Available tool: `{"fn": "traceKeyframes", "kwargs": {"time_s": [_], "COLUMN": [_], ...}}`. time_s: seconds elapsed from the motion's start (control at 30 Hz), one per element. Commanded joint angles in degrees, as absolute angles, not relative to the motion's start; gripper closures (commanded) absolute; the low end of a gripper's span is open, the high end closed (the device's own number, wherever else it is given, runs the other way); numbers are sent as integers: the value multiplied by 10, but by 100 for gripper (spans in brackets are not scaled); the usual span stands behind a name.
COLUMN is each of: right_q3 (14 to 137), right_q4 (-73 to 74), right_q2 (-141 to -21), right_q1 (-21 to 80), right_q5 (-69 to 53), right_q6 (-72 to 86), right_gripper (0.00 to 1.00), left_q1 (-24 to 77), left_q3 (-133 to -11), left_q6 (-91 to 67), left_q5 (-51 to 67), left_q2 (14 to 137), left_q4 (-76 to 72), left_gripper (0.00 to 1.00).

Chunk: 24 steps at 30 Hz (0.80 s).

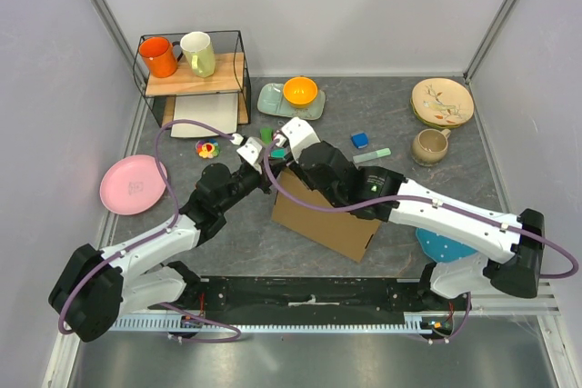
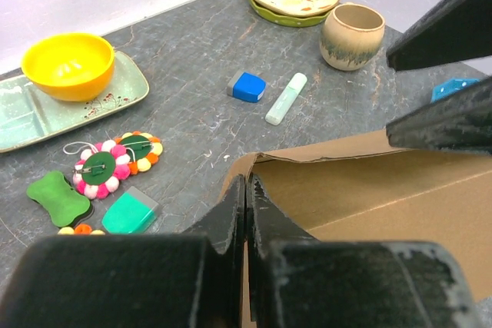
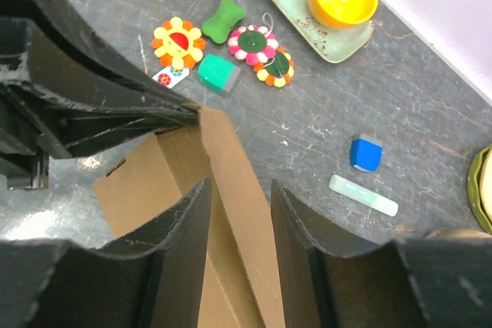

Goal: Fold the paper box

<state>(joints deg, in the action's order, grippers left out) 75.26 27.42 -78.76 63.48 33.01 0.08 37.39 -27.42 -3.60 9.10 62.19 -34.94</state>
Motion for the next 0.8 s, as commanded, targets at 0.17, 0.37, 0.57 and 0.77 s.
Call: {"fn": "traceKeyframes", "kwargs": {"time_s": [0.17,0.37,0.57,0.77], "right_q3": [740,744,737,720], "right_q4": [271,257,238,223], "right_q2": [-819,-854,-861,-840], "right_q1": [634,634,633,634], "right_q5": [294,318,362,411], "right_q6": [-18,-28,-28,-39], "right_gripper": [58,71,96,100], "left_q1": [379,381,381,381], "left_q3": [-275,-265,-261,-258], "left_q6": [-40,-40,-46,-76], "left_q5": [76,76,53,-42], "left_q2": [613,613,607,574], "left_q4": [-425,-448,-450,-408], "left_gripper": [98,98,91,60]}}
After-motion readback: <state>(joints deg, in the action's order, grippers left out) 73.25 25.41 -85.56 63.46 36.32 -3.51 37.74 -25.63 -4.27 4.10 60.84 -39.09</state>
